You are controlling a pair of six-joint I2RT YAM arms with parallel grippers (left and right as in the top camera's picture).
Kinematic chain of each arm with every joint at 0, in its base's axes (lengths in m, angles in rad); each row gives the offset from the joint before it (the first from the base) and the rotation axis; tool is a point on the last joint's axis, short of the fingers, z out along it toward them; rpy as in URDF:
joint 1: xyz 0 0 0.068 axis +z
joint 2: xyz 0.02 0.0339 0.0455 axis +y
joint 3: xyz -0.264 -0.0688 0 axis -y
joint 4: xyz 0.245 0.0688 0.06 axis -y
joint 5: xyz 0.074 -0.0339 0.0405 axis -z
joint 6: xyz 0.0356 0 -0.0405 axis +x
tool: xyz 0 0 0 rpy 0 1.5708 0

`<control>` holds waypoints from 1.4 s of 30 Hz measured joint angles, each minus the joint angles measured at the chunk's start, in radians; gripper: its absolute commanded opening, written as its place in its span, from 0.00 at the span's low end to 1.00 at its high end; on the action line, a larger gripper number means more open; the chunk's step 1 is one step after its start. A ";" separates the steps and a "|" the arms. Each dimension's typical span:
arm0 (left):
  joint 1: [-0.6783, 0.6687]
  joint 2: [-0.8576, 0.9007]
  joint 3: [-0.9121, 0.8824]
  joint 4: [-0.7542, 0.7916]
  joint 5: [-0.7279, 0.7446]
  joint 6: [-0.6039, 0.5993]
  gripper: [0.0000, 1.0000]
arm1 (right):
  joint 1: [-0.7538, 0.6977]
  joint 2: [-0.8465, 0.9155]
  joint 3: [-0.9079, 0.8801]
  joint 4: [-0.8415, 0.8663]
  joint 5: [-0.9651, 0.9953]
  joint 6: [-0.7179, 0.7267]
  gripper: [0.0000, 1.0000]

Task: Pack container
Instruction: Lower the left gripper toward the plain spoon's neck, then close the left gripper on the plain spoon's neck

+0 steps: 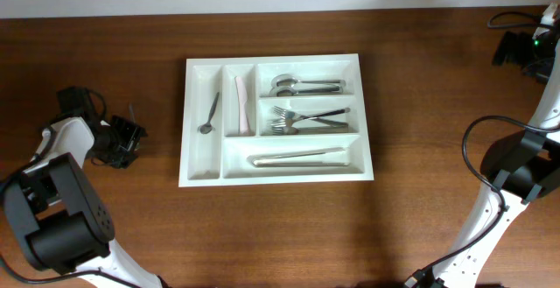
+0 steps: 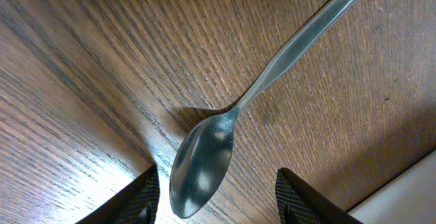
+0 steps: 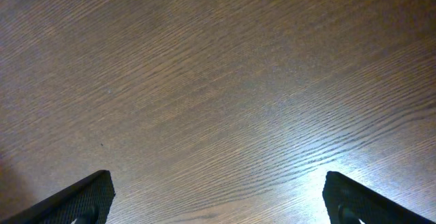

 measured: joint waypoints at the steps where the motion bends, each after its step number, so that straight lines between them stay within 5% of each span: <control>1: 0.002 -0.002 -0.005 0.006 0.002 0.000 0.57 | 0.000 0.000 0.000 0.000 0.000 0.000 0.99; 21: 0.058 -0.006 -0.021 0.010 0.057 0.050 0.54 | 0.000 0.000 0.000 0.000 0.000 0.000 0.99; 24: 0.058 -0.006 -0.021 0.009 0.055 0.060 0.46 | 0.000 0.000 0.000 0.000 0.000 0.000 0.99; 34: 0.064 -0.006 -0.027 0.014 0.054 0.069 0.45 | 0.000 0.000 0.000 0.000 0.000 0.000 0.99; 42: 0.066 -0.006 -0.033 0.041 0.048 0.081 0.35 | 0.000 0.000 0.000 0.000 0.000 0.000 0.99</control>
